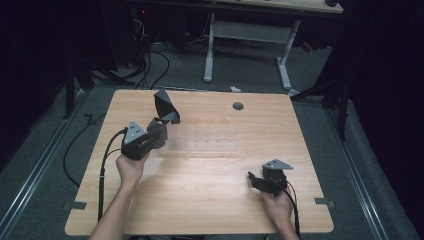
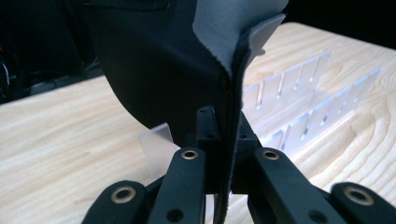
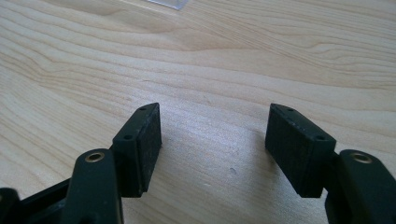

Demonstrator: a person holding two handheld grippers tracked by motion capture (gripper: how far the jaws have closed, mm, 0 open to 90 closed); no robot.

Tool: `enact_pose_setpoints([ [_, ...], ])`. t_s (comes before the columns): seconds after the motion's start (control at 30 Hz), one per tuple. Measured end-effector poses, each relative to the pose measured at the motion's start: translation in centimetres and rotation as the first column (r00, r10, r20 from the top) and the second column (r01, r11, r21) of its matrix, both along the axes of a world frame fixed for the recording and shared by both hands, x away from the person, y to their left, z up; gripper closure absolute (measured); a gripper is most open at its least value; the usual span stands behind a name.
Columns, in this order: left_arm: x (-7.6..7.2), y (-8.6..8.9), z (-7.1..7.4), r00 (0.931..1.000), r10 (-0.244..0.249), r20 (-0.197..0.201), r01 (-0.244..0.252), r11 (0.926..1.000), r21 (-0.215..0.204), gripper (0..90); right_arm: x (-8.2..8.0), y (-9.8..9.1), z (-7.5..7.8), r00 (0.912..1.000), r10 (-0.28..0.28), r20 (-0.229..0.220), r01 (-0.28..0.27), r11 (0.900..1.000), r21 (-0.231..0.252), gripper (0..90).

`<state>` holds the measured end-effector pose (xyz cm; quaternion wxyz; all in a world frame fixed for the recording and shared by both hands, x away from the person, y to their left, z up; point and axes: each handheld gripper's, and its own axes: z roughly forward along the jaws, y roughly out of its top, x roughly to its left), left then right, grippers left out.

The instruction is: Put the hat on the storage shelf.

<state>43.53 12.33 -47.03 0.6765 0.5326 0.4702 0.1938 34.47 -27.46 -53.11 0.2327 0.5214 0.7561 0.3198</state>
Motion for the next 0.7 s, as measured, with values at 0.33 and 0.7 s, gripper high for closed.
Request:
enact_pose_setpoints([
  [0.33,-0.12,0.03,-0.17,0.9991,-0.003,-0.042,0.003,1.0000,0.000,85.5,0.00,0.00,0.00,1.0000,0.000,0.000,0.000,1.0000,0.000,36.2],
  [0.7,-0.79,0.51,-0.51,0.9944,-0.001,-0.105,-0.001,0.9999,-0.013,85.0,0.00,0.01,0.00,1.0000,0.000,0.000,0.000,1.0000,0.000,36.1],
])
